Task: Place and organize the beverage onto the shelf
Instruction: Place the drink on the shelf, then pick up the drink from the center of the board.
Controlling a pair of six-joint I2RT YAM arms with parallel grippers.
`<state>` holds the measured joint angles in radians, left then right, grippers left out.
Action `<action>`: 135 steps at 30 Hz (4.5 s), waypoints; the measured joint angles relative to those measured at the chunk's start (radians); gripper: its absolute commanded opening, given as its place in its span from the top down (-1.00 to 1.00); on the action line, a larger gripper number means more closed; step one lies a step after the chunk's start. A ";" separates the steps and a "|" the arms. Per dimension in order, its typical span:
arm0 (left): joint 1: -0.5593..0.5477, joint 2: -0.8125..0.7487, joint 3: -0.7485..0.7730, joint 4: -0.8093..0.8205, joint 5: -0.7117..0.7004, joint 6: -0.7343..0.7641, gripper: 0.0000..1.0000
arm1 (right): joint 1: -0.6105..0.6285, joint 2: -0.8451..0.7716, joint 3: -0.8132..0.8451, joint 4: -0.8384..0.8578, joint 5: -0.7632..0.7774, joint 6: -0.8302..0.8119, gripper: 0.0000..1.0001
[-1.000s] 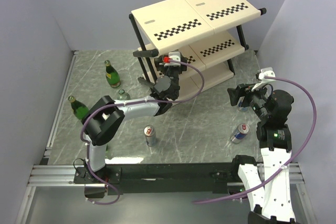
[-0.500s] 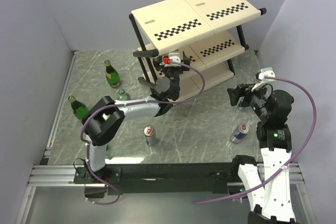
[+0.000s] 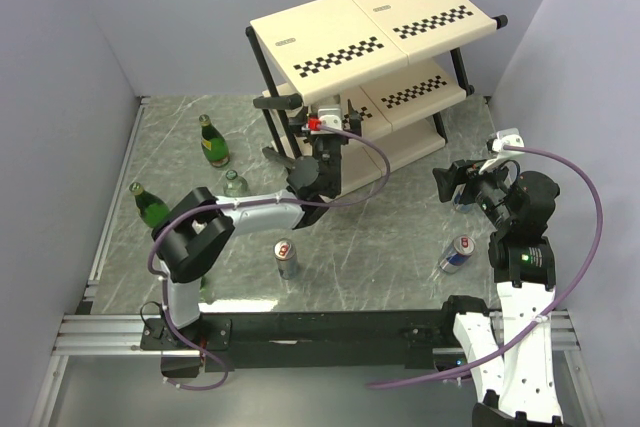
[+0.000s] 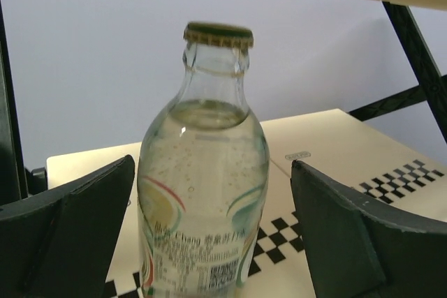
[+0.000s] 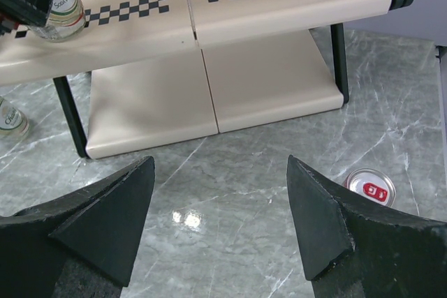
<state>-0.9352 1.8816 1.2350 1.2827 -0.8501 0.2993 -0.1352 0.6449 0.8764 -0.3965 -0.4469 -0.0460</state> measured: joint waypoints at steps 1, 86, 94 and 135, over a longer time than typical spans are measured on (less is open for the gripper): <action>-0.003 -0.002 -0.006 0.001 -0.002 0.003 -0.99 | 0.000 0.000 0.000 0.000 0.000 0.000 -0.64; 0.510 -0.720 -0.509 -1.385 0.420 -0.833 -0.24 | 0.288 0.117 -0.047 -0.303 -0.507 -0.550 -0.65; 0.509 -0.669 -0.491 -1.320 0.385 -0.783 0.01 | 0.288 0.117 -0.047 -0.303 -0.506 -0.550 -0.65; 0.471 -0.625 -0.443 -1.353 0.299 -0.729 0.15 | 0.288 0.124 -0.047 -0.307 -0.504 -0.550 -0.65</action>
<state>-0.4644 1.2564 0.7918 -0.0708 -0.5507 -0.4301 0.1528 0.7692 0.8299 -0.7036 -0.9504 -0.5957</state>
